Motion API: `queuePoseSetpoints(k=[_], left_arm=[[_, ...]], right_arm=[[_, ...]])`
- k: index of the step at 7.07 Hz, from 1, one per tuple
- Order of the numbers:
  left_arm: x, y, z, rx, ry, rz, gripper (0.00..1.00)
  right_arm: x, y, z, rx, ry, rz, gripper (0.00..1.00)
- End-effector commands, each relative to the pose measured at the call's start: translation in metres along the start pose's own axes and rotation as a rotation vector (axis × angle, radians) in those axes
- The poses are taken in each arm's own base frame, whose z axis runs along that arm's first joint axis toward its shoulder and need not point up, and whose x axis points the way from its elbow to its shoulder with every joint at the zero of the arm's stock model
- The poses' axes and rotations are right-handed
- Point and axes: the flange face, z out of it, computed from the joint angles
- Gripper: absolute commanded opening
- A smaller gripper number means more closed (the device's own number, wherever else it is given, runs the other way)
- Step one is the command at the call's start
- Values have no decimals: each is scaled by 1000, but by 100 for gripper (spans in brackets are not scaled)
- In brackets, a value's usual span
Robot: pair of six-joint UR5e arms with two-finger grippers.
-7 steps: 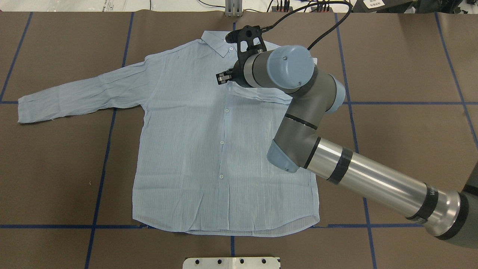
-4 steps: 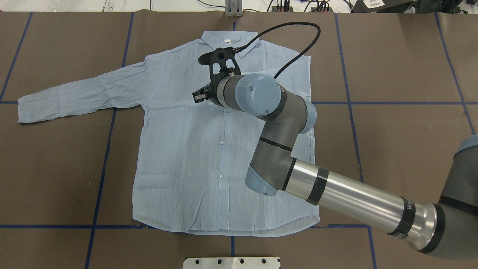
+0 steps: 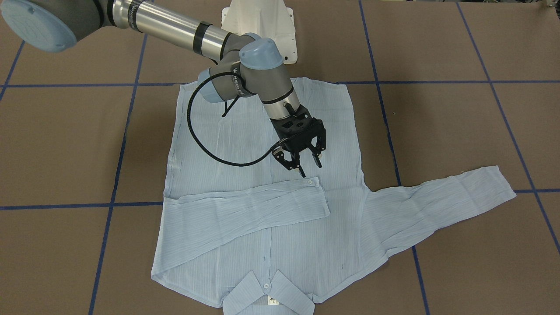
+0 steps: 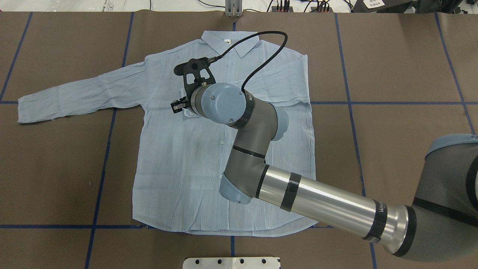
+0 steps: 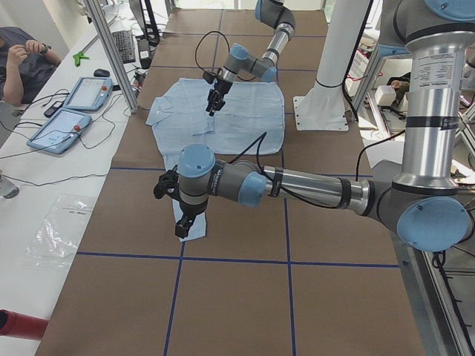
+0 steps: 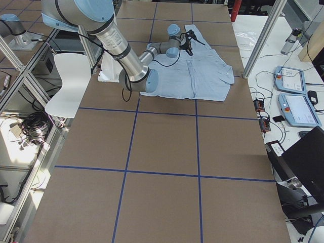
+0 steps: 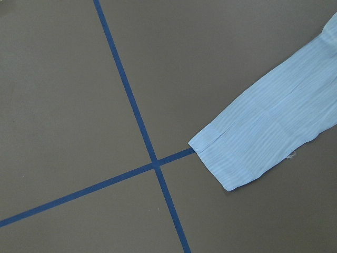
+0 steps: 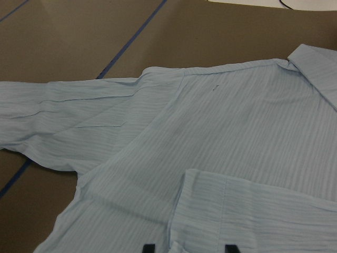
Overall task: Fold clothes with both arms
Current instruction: 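Carry the grasped sleeve with the right gripper across the shirt chest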
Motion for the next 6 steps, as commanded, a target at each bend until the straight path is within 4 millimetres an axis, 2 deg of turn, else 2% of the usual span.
queuePoseSetpoints(k=[1,3,4,5,6], left_arm=[[0,0,1,-1,0,-1,100],[2,-2,1,5,27,-5,100],[7,-6,-3,33,36,24,100],[5,-5,1,57,36,41,100],[-2,-3,24,60,43,-6,100]], right_arm=[[-22,-4,2,4,32,-2,94],[-5,-7,5,-84,149,67,99],[13,-19,0,-178,175,125,99],[53,-47,-16,-314,209,194,100],[93,-80,-46,-409,242,261,100]])
